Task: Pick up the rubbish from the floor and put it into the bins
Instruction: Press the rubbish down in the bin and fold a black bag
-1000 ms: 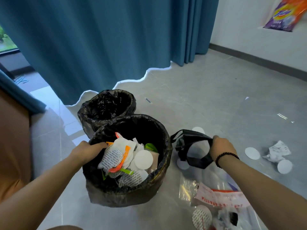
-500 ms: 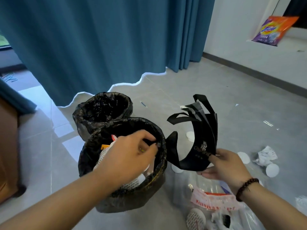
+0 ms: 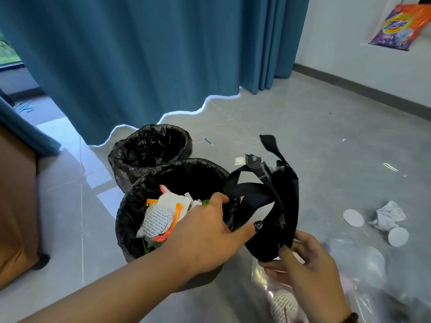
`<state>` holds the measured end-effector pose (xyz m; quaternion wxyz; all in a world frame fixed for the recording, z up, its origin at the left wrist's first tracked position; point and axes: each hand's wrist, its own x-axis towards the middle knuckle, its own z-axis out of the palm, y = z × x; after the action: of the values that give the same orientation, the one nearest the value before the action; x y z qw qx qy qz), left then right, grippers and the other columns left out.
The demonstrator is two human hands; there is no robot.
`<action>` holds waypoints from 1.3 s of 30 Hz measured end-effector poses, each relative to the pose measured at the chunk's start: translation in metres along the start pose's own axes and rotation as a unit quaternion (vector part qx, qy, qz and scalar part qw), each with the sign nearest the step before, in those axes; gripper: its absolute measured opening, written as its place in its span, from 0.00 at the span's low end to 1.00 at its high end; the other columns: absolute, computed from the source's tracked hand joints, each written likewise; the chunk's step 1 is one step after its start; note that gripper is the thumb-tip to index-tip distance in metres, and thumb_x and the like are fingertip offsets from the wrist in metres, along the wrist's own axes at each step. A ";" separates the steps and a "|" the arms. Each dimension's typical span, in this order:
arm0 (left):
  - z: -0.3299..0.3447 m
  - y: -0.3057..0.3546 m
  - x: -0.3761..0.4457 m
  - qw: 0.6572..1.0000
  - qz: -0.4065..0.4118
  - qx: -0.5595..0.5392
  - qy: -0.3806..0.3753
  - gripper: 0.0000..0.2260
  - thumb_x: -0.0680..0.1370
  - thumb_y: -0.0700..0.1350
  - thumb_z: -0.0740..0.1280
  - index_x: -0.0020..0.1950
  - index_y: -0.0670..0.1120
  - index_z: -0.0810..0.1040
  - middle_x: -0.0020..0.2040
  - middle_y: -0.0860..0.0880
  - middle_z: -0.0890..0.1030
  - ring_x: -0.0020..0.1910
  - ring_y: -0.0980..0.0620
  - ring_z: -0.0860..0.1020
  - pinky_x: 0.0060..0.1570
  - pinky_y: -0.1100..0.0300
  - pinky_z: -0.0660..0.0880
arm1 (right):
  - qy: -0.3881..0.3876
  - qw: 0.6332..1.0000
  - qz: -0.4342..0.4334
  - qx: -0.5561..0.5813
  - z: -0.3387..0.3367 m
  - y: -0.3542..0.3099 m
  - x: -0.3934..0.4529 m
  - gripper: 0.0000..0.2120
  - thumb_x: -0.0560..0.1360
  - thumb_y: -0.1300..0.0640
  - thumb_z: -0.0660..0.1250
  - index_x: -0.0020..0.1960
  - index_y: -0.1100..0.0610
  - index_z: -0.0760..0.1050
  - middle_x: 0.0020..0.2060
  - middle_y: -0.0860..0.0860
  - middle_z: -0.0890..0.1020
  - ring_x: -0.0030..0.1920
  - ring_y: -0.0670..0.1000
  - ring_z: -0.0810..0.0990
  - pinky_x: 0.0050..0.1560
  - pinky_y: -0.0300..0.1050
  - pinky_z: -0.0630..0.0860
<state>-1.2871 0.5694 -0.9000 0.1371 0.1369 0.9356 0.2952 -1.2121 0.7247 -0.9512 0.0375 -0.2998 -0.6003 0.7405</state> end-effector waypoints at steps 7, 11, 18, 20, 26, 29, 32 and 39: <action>0.009 0.006 0.011 0.993 0.095 0.068 0.007 0.24 0.75 0.50 0.63 0.69 0.56 0.59 0.31 0.54 0.75 0.33 0.54 0.76 0.29 0.61 0.70 | -0.023 0.998 0.017 0.052 -0.002 0.006 -0.011 0.14 0.73 0.70 0.66 0.54 0.57 0.72 0.44 0.58 0.84 0.34 0.63 0.84 0.28 0.46 0.81; 0.014 0.002 0.017 0.988 0.137 0.068 0.018 0.22 0.77 0.44 0.60 0.69 0.60 0.62 0.32 0.54 0.73 0.31 0.54 0.73 0.29 0.60 0.67 | 0.026 0.999 0.013 -0.030 -0.043 0.032 -0.007 0.27 0.62 0.61 0.79 0.57 0.49 0.75 0.43 0.52 0.85 0.38 0.61 0.84 0.38 0.56 0.82; 0.015 -0.003 0.021 0.982 0.185 0.009 0.043 0.20 0.80 0.40 0.59 0.69 0.57 0.68 0.54 0.55 0.80 0.41 0.58 0.76 0.38 0.72 0.71 | 0.041 0.988 0.051 -0.138 -0.159 0.057 0.044 0.12 0.80 0.62 0.60 0.62 0.61 0.73 0.61 0.61 0.76 0.51 0.61 0.79 0.48 0.51 0.82; 0.016 -0.004 0.021 0.978 0.200 0.008 0.060 0.20 0.79 0.39 0.60 0.69 0.56 0.70 0.55 0.54 0.80 0.48 0.57 0.78 0.44 0.66 0.76 | 0.032 0.983 -0.010 -0.180 -0.160 0.008 0.059 0.06 0.75 0.61 0.68 0.51 0.56 0.77 0.55 0.62 0.80 0.38 0.51 0.83 0.34 0.37 0.80; 0.016 -0.011 0.025 0.980 0.189 -0.012 0.065 0.20 0.79 0.37 0.60 0.68 0.54 0.72 0.57 0.55 0.81 0.51 0.57 0.79 0.49 0.63 0.79 | -0.191 0.883 -0.291 -0.315 -0.096 -0.068 0.065 0.35 0.58 0.29 0.71 0.63 0.38 0.69 0.63 0.40 0.74 0.63 0.40 0.74 0.62 0.34 0.71; 0.014 -0.015 0.027 0.980 0.188 -0.051 0.043 0.21 0.78 0.34 0.60 0.66 0.54 0.74 0.56 0.56 0.81 0.52 0.57 0.80 0.49 0.64 0.78 | -0.271 0.807 -0.346 -0.394 -0.051 -0.075 0.061 0.35 0.62 0.38 0.71 0.66 0.36 0.65 0.63 0.39 0.70 0.66 0.40 0.69 0.67 0.37 0.67; 0.011 -0.018 0.028 0.980 0.181 -0.074 0.022 0.20 0.79 0.33 0.59 0.63 0.53 0.76 0.48 0.61 0.79 0.46 0.66 0.78 0.42 0.74 0.72 | -0.303 0.828 -0.312 -0.354 -0.034 -0.063 0.066 0.33 0.61 0.40 0.73 0.64 0.35 0.66 0.60 0.40 0.74 0.64 0.44 0.72 0.67 0.51 0.70; 0.006 -0.027 0.027 0.978 0.175 -0.111 -0.008 0.19 0.80 0.34 0.60 0.55 0.59 0.76 0.46 0.65 0.78 0.42 0.69 0.77 0.38 0.75 0.71 | -0.363 0.846 -0.235 -0.313 -0.036 -0.044 0.055 0.36 0.61 0.31 0.69 0.66 0.35 0.62 0.62 0.39 0.71 0.66 0.42 0.68 0.71 0.52 0.65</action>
<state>-1.3147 0.5602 -0.9249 0.1047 0.2850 0.8571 0.4161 -1.2533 0.7907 -0.9371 -0.1065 0.1447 -0.8231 0.5387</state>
